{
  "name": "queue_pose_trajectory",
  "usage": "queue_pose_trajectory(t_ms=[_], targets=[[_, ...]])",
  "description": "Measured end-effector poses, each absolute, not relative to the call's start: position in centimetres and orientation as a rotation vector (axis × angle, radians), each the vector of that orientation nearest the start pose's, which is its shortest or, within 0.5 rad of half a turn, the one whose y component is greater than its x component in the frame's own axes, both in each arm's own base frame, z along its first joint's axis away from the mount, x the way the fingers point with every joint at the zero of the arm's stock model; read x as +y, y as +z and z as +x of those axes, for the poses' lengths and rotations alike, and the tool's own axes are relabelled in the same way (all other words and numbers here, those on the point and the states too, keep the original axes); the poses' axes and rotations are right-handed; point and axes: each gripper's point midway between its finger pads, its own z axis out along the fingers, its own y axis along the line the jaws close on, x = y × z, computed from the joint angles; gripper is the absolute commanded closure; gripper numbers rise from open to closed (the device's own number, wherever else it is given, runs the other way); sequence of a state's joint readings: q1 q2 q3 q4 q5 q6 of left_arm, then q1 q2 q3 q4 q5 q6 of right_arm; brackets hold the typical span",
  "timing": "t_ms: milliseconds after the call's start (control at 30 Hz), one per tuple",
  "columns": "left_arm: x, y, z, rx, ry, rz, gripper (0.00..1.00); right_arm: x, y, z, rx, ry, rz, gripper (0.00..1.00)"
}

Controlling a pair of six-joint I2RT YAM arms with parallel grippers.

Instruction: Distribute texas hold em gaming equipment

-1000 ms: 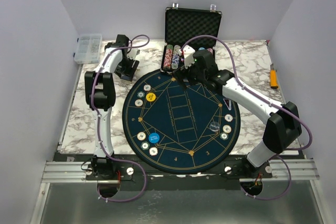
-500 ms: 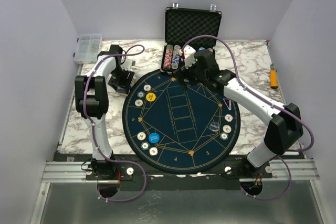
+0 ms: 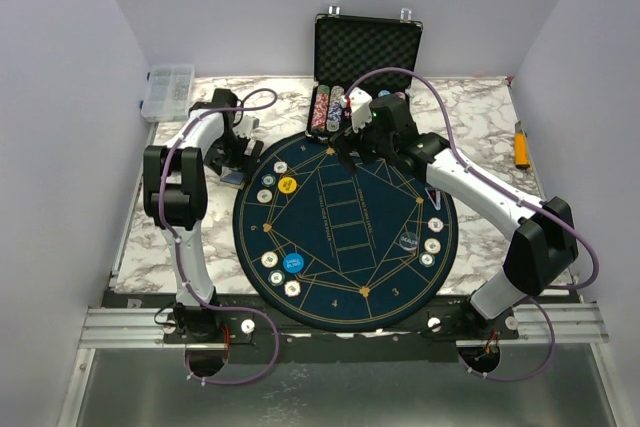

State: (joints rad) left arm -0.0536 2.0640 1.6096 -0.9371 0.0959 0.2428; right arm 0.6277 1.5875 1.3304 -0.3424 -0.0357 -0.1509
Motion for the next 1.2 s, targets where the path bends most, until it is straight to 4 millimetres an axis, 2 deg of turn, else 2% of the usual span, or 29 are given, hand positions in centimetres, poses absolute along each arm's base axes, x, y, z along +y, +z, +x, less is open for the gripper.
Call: queue_pose_trajectory(t_ms=[167, 300, 400, 567, 633, 767, 800, 900, 967, 1033, 1067, 1133, 1200], targets=[[-3.2, 2.6, 39.8, 2.934, -0.111, 0.463, 0.16, 27.0, 19.8, 37.2, 2.017, 0.310, -0.850, 0.00], [-3.2, 2.5, 40.0, 2.933, -0.107, 0.467, 0.35, 26.9, 19.8, 37.1, 2.018, 0.310, -0.851, 0.00], [-3.2, 2.5, 39.9, 2.934, -0.110, 0.468, 0.55, 26.9, 19.8, 37.1, 2.019, 0.310, -0.850, 0.00], [-3.2, 2.5, 40.0, 2.931, -0.114, 0.463, 0.70, 27.1, 19.6, 36.8, 2.025, 0.326, -0.862, 0.00], [-3.1, 2.6, 40.1, 2.922, -0.120, 0.452, 0.73, 27.2, 19.3, 36.4, 2.039, 0.342, -0.875, 0.00], [-2.8, 3.1, 40.0, 2.869, -0.115, 0.421, 0.87, 27.6, 18.7, 35.6, 2.084, 0.396, -0.890, 0.00], [-2.7, 3.6, 39.9, 2.846, -0.115, 0.413, 0.93, 27.8, 18.7, 35.4, 2.090, 0.413, -0.892, 0.00], [-2.8, 6.0, 39.6, 2.759, -0.123, 0.392, 0.99, 28.1, 18.4, 34.7, 2.116, 0.469, -0.897, 0.00], [-3.1, 8.4, 39.7, 2.672, -0.135, 0.372, 1.00, 28.4, 18.4, 34.3, 2.125, 0.518, -0.888, 0.01], [-3.9, 11.6, 40.0, 2.554, -0.162, 0.358, 1.00, 28.8, 18.7, 33.9, 2.127, 0.577, -0.878, 0.02], [-4.1, 12.5, 40.0, 2.522, -0.171, 0.353, 1.00, 29.0, 18.9, 33.7, 2.125, 0.610, -0.868, 0.03], [-5.4, 15.2, 39.6, 2.422, -0.211, 0.363, 1.00, 29.6, 19.3, 33.0, 2.119, 0.680, -0.854, 0.04], [-6.7, 16.8, 39.1, 2.360, -0.250, 0.387, 1.00, 30.4, 20.0, 32.6, 2.103, 0.754, -0.845, 0.04]])
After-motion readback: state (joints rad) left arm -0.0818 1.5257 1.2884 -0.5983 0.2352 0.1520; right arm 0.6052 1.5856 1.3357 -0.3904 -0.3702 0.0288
